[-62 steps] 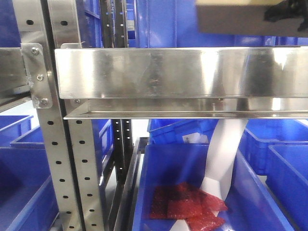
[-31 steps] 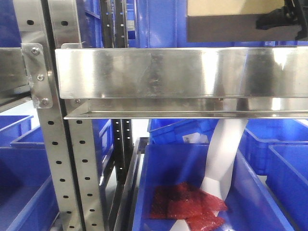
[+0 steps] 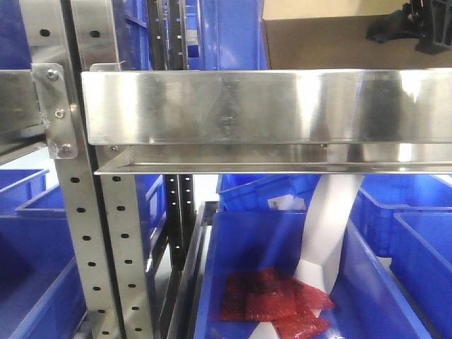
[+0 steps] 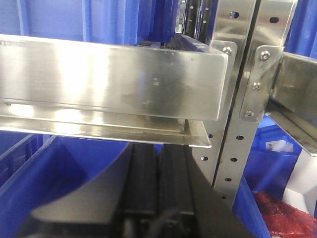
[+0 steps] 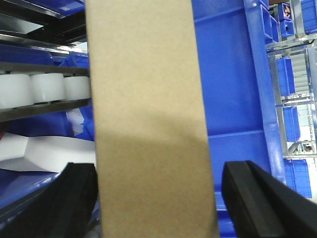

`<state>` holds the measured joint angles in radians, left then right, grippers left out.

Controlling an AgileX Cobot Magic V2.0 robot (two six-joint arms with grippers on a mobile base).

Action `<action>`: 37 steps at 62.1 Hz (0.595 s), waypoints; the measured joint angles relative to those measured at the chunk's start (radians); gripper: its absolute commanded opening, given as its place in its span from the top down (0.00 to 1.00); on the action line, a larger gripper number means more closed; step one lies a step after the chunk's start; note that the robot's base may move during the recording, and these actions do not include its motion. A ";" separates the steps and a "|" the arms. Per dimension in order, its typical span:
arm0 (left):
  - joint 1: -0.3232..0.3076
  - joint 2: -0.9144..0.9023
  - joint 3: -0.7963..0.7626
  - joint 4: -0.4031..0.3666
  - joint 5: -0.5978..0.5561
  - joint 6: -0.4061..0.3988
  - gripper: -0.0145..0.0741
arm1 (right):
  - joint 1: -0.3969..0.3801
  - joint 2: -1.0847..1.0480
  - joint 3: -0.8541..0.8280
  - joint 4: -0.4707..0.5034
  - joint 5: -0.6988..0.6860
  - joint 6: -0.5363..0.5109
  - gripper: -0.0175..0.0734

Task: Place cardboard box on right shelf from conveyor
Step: 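Lower the held tan box onto the upper shelf roller track with the right gripper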

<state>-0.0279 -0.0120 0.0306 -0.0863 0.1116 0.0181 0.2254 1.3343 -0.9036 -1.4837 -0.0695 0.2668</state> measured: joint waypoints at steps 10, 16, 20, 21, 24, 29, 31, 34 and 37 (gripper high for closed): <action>0.000 0.000 0.000 0.000 0.000 0.000 0.97 | 0.000 0.000 0.002 0.014 -0.002 0.001 0.14; 0.000 0.000 0.000 0.000 0.000 0.000 0.97 | 0.000 -0.016 0.024 0.033 -0.013 0.001 0.14; 0.000 0.000 0.000 0.000 0.000 0.000 0.97 | 0.000 -0.032 0.046 0.050 -0.025 0.001 0.14; 0.000 0.000 0.000 0.000 0.000 0.000 0.97 | 0.000 -0.039 0.052 0.056 -0.027 0.001 0.14; 0.000 0.000 0.000 0.000 0.000 0.000 0.97 | 0.000 -0.057 0.075 0.070 -0.032 0.002 0.14; 0.000 0.000 0.000 0.000 0.000 0.000 0.97 | 0.000 -0.088 0.107 0.095 -0.037 0.002 0.14; 0.000 0.000 0.000 0.000 0.000 0.000 0.97 | 0.000 -0.105 0.122 0.106 -0.038 0.002 0.14; 0.000 0.000 0.000 0.000 0.000 0.000 0.97 | 0.000 -0.129 0.140 0.120 -0.038 0.004 0.14; 0.000 0.000 0.000 0.000 0.000 0.000 0.97 | 0.000 -0.149 0.153 0.132 -0.040 0.004 0.14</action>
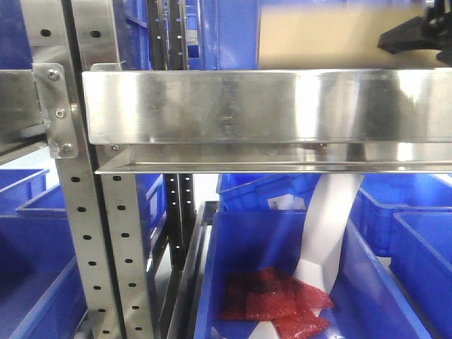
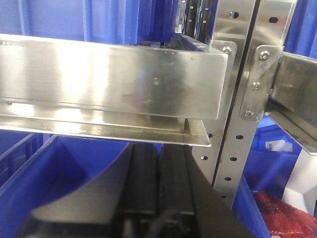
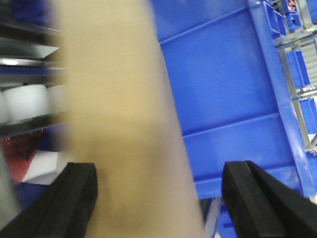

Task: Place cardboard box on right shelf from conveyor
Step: 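Lower the held tan box onto the upper shelf roller track with the right gripper, then open the right gripper and withdraw it from the box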

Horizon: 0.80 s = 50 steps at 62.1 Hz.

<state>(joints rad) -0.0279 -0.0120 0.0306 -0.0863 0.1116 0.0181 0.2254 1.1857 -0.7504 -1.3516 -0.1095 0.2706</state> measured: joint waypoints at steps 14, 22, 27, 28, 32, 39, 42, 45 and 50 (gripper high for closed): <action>0.000 0.000 0.000 0.000 0.000 0.000 0.97 | 0.000 -0.089 0.032 0.101 -0.008 0.002 0.14; 0.000 0.000 0.000 0.000 0.000 0.000 0.97 | 0.000 -0.134 0.032 0.311 0.043 0.002 0.20; 0.000 0.000 0.000 0.000 0.000 0.000 0.97 | -0.012 -0.161 0.032 0.512 0.110 0.004 0.34; 0.000 0.000 0.000 0.000 0.000 0.000 0.97 | -0.020 -0.167 0.032 0.561 0.127 0.004 0.38; 0.000 0.000 0.000 0.000 0.000 0.000 0.97 | -0.054 -0.184 0.034 0.685 0.176 0.006 0.57; 0.000 0.000 0.000 0.000 0.000 0.000 0.97 | -0.134 -0.209 0.069 0.819 0.203 0.006 0.78; 0.000 0.000 0.000 0.000 0.000 0.000 0.97 | -0.174 -0.226 0.093 0.889 0.197 0.013 0.78; 0.000 0.000 0.000 0.000 0.000 0.000 0.97 | -0.205 -0.247 0.130 0.959 0.182 0.020 0.78; 0.000 0.000 0.000 0.000 0.000 0.000 0.97 | -0.238 -0.293 0.192 1.067 0.130 0.027 0.78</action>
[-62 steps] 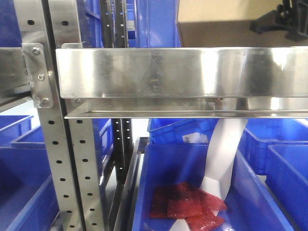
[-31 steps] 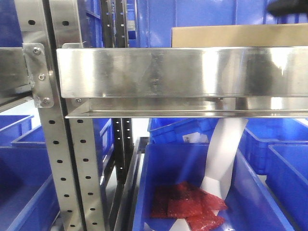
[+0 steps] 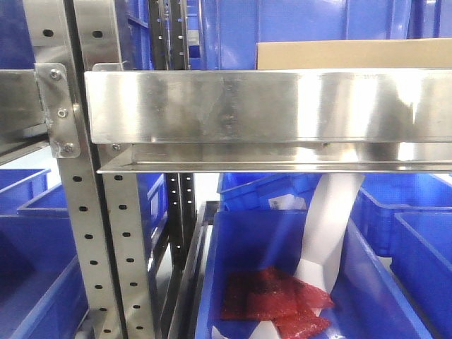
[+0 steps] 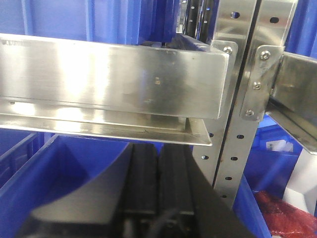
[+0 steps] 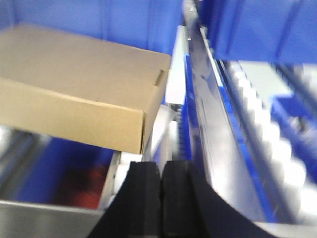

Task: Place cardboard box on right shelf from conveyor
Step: 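Open the right gripper and withdraw it from the box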

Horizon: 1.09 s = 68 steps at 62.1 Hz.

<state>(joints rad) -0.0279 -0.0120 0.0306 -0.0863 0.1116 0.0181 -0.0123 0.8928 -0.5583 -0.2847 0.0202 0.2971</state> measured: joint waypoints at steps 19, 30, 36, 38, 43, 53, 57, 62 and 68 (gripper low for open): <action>0.000 0.000 0.000 0.000 0.000 0.000 0.97 | -0.011 -0.306 0.301 0.164 -0.147 0.006 0.78; 0.000 0.000 0.000 0.000 0.000 0.000 0.97 | -0.011 -0.541 0.424 0.164 -0.114 0.006 0.78; 0.000 0.000 0.000 0.000 0.000 0.000 0.97 | -0.011 -0.632 0.461 0.164 -0.103 0.006 0.78; 0.000 0.000 0.000 0.000 0.000 0.000 0.97 | -0.011 -0.658 0.467 0.164 -0.103 0.006 0.78; 0.000 0.000 0.000 0.000 0.000 0.000 0.97 | -0.011 -0.698 0.469 0.164 -0.103 0.006 0.78; 0.000 0.000 0.000 0.000 0.000 0.000 0.97 | -0.011 -0.708 0.469 0.164 -0.103 0.006 0.78; 0.000 0.000 0.000 0.000 0.000 0.000 0.97 | -0.011 -0.708 0.469 0.164 -0.103 0.006 0.78; 0.000 0.000 0.000 0.000 0.000 0.000 0.97 | -0.011 -0.708 0.471 0.164 -0.103 0.006 0.78; 0.000 0.000 0.000 0.000 0.000 0.000 0.97 | -0.011 -0.708 0.498 0.164 -0.120 0.006 0.78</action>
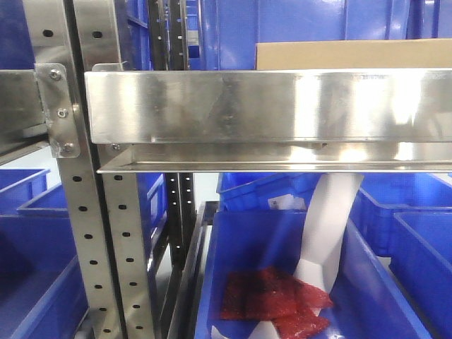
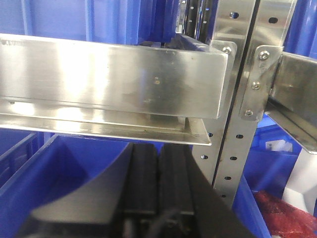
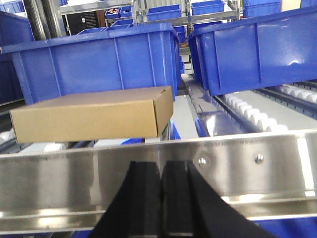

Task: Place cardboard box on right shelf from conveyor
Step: 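Open the right gripper and withdraw it from the box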

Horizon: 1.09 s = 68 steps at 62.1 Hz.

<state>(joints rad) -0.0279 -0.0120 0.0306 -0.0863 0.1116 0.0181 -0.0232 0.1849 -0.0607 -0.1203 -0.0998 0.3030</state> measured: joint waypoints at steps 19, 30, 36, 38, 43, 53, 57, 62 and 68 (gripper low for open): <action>0.000 0.000 0.000 0.000 0.000 0.000 0.97 | 0.041 -0.180 0.088 0.036 0.034 -0.082 0.78; 0.000 0.000 0.000 0.000 0.000 0.000 0.97 | 0.045 -0.194 0.088 0.057 0.054 -0.149 0.78; 0.000 0.000 0.000 0.000 0.000 0.000 0.97 | 0.045 -0.196 0.088 0.061 0.054 -0.151 0.78; 0.000 0.000 0.000 0.000 0.000 0.000 0.97 | 0.045 -0.196 0.088 0.061 0.054 -0.151 0.78; 0.000 0.000 0.000 0.000 0.000 0.000 0.97 | 0.045 -0.196 0.088 0.062 0.054 -0.151 0.78; 0.000 0.000 0.000 0.000 0.000 0.000 0.97 | 0.045 -0.196 0.088 0.065 0.054 -0.151 0.78; 0.000 0.000 0.000 0.000 0.000 0.000 0.97 | 0.045 -0.196 0.088 0.065 0.054 -0.151 0.78; 0.000 0.000 0.000 0.000 0.000 0.000 0.97 | 0.045 -0.196 0.088 0.065 0.054 -0.151 0.78; 0.000 0.000 0.000 0.000 0.000 0.000 0.97 | 0.045 -0.196 0.088 0.065 0.052 -0.153 0.78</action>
<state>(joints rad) -0.0279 -0.0120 0.0306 -0.0863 0.1116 0.0181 0.0214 -0.0115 0.0276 -0.0558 -0.0476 0.1500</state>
